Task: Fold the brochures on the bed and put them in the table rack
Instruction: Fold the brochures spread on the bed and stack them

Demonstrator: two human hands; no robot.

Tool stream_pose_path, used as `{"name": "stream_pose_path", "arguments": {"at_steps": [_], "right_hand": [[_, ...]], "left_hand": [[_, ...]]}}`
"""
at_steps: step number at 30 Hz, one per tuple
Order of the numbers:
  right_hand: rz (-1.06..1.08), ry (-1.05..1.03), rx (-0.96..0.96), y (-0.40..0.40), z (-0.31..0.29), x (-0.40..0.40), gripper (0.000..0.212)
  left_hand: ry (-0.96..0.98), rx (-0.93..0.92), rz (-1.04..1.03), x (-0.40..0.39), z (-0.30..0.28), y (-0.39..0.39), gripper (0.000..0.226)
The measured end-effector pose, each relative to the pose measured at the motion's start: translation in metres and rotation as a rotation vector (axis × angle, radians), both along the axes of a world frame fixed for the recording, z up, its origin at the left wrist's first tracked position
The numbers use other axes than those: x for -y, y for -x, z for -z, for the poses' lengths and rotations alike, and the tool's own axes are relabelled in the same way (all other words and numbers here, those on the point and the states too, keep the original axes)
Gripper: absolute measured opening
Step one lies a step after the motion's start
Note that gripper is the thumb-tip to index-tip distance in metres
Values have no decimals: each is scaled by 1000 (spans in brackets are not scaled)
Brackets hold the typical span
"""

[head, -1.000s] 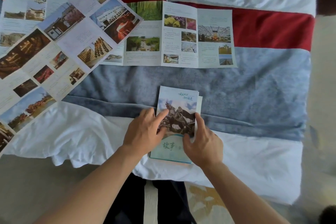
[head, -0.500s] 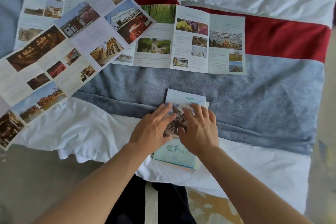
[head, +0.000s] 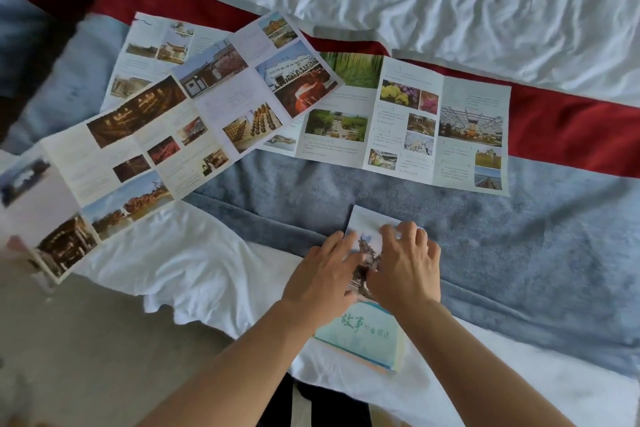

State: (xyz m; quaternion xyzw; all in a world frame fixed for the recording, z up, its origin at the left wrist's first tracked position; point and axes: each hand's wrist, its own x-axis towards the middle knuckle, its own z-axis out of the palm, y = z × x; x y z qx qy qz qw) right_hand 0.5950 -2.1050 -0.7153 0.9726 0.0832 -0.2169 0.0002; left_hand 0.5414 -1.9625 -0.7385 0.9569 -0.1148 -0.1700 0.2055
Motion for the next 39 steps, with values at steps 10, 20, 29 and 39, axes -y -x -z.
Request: {"name": "stream_pose_path", "arguments": {"at_steps": [10, 20, 29, 39], "right_hand": [[-254, -275, 55, -26, -11, -168, 45], [-606, -289, -37, -3, 2, -328, 60], [-812, -233, -58, 27, 23, -408, 102], [-770, -180, -15, 42, 32, -411, 95]], "left_hand": [[32, 122, -414, -133, -27, -15, 30], [53, 203, -619, -288, -3, 46, 51], [-20, 227, -966, -363, 8, 118, 60], [332, 14, -1770, -409, 21, 128, 88]]}}
